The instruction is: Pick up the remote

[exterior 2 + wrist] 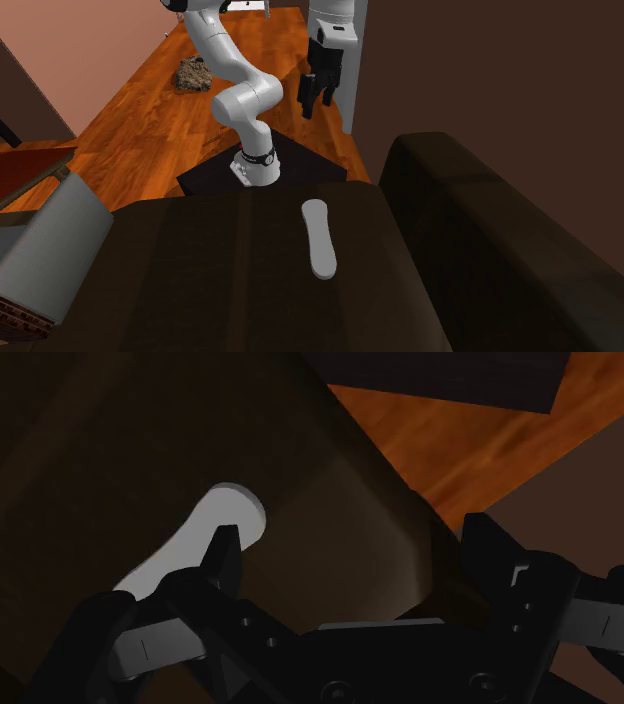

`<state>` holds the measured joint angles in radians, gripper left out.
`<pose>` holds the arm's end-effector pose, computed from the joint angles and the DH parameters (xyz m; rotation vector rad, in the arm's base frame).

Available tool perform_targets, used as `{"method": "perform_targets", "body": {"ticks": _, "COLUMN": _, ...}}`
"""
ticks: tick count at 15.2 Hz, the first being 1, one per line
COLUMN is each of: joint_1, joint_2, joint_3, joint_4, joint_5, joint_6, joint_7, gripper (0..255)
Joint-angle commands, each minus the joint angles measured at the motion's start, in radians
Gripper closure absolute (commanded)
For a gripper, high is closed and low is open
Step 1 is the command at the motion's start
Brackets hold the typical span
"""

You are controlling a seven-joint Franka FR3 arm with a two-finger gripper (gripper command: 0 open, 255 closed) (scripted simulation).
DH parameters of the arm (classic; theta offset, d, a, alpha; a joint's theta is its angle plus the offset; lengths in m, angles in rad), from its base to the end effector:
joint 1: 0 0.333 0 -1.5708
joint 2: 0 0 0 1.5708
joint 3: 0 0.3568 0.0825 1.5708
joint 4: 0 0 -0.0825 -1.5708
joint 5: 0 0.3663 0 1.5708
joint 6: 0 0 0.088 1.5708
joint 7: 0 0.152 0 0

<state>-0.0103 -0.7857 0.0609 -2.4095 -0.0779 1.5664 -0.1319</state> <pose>0.2554 0.0059 0.5503 3.0118 0.2496 -0.0973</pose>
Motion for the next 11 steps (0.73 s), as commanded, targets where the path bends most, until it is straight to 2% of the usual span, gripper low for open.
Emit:
{"method": "perform_targets", "body": {"ticks": 1, "joint_1": 0.000, "joint_2": 0.000, "joint_3": 0.000, "joint_4": 0.000, "joint_5": 0.000, "joint_6": 0.000, "joint_7": 0.000, "gripper": 0}}
{"method": "perform_targets", "body": {"ticks": 11, "joint_1": -0.138, "joint_2": 0.269, "joint_3": -0.063, "joint_4": -0.026, "joint_5": 0.019, "joint_6": 0.323, "joint_7": 0.213, "gripper": 0}}
